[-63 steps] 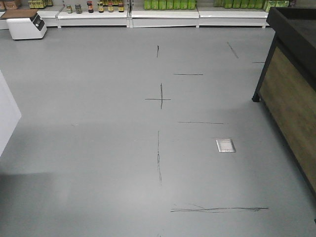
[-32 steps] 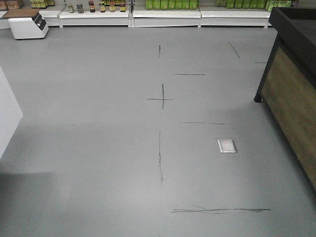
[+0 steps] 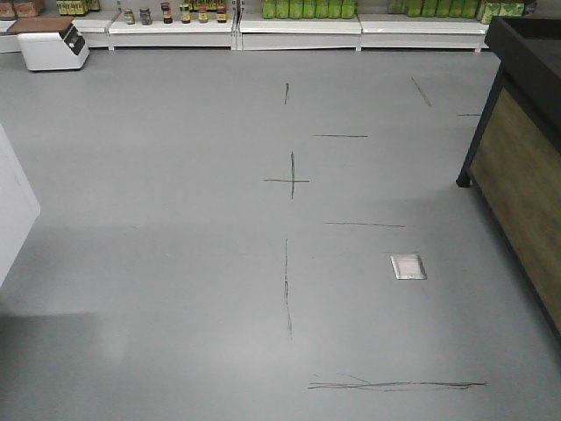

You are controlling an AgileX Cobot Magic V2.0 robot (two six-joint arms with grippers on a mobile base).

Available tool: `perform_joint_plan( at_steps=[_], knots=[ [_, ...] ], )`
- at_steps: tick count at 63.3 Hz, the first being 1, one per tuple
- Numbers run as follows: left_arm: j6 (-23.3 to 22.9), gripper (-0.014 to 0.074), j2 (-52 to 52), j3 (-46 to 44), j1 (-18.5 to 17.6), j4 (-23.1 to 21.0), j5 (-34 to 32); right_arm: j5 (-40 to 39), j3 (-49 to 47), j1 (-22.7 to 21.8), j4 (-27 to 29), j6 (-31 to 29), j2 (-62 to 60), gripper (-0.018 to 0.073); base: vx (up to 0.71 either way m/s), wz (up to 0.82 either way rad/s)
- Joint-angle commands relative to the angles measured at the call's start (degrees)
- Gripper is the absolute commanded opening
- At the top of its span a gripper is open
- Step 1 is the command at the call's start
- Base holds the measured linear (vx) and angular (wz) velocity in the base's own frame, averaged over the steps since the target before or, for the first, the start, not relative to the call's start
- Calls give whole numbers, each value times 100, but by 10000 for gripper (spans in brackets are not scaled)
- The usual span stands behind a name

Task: Pick three apples into basket with both arms
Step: 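Drive the base forward toward the black fruit table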

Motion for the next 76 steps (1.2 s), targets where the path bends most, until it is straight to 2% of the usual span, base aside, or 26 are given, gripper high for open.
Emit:
perform_joint_plan(
  at_steps=[1,76],
  knots=[
    [-33,-6,-80,55,-20,22,-421,-436,8,-28,-45,-45,0,-4,11,-3],
    [-33,-6,-80,55,-20,17,-419,-424,8,-28,-45,-45,0,-4,11,5]
  ],
)
